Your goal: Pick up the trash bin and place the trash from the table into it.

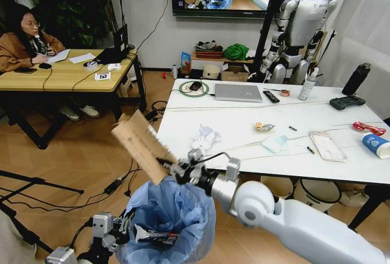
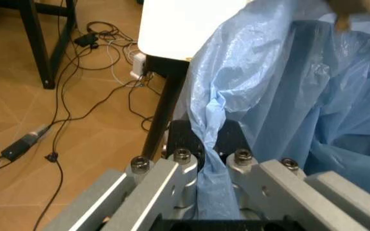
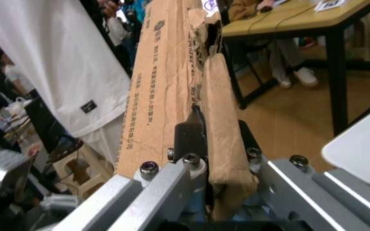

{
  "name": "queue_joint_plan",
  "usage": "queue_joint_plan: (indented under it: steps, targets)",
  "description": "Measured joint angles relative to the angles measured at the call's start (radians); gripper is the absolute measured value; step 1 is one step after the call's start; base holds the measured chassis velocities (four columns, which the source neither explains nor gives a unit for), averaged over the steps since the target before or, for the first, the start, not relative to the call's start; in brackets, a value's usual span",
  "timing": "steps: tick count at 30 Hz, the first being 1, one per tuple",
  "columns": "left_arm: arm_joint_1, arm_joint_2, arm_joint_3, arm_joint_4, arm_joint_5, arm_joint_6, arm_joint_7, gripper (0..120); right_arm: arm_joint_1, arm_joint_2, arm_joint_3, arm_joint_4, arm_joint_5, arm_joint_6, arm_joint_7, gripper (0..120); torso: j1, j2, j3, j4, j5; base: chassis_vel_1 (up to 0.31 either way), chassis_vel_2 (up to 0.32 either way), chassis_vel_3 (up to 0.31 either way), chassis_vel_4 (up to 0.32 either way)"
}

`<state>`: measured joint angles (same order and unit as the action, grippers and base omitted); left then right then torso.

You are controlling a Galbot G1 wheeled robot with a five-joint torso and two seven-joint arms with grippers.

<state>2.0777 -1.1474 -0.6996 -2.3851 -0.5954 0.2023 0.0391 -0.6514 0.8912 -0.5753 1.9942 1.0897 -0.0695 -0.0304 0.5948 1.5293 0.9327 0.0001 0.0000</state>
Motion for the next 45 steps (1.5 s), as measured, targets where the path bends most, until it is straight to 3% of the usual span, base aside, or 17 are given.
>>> queue_joint_plan:
  steps: [13,25,30,45]
  targets:
    - [-0.003,-0.005,-0.007,-0.007,-0.005,0.002,-0.001,0,-0.066,-0.028,-0.035,0.016,-0.044,0.009,-0.019,0,0.000,0.000,0.000,-0.0002,0.0000,0.000,0.000,0.000,0.000]
    - [0.006,-0.015,-0.005,-0.008,0.014,-0.003,0.000,0,-0.089,-0.070,0.006,0.093,-0.048,0.009,-0.017,0,0.000,0.000,0.000,0.0001,0.0001,0.000,0.000,0.000,0.000]
    - [0.013,-0.017,-0.010,-0.010,0.017,-0.004,0.002,0,-0.169,-0.123,0.052,0.143,-0.053,0.009,-0.018,0,0.000,0.000,0.000,-0.0002,0.0001,0.000,0.000,0.000,0.000]
    - [0.011,-0.016,-0.011,-0.007,0.029,-0.006,0.002,0,-0.256,-0.158,0.117,0.177,-0.074,0.009,-0.024,0,0.000,0.000,0.000,-0.0002,0.0000,0.000,0.000,0.000,0.000]
